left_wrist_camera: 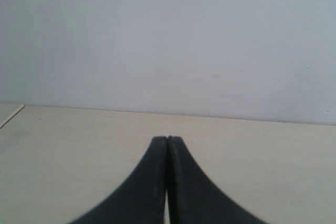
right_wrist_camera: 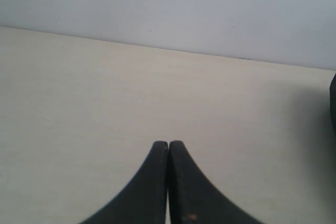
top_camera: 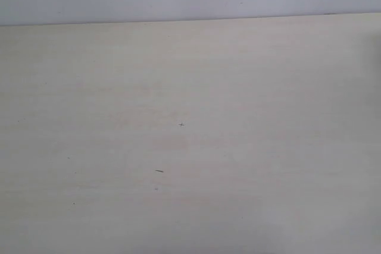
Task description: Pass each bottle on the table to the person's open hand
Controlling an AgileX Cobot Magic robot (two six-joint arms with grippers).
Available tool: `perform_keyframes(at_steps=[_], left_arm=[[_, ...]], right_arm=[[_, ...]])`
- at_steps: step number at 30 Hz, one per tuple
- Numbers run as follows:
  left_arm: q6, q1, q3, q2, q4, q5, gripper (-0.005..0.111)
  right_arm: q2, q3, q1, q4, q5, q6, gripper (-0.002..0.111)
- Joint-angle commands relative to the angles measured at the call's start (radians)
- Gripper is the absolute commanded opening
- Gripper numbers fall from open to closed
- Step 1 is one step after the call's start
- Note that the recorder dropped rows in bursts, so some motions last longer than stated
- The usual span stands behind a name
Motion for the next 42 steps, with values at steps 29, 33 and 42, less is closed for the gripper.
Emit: perform_keyframes(at_steps=[29, 33, 42], left_arm=[[-0.005, 0.001, 0.203, -0.069, 0.004, 0.016, 0.001], [-0.005, 0.001, 0.203, -0.069, 0.004, 0.028, 0.001], [-0.005, 0.001, 0.203, -0.069, -0.005, 0.039, 0.001]], right_arm=[[-0.006, 0.005, -0.006, 0.001, -0.015, 0.002, 0.0], [-0.006, 0.005, -0.006, 0.001, -0.015, 0.002, 0.0], [-0.006, 0.005, -0.006, 0.001, -0.015, 0.002, 0.0]])
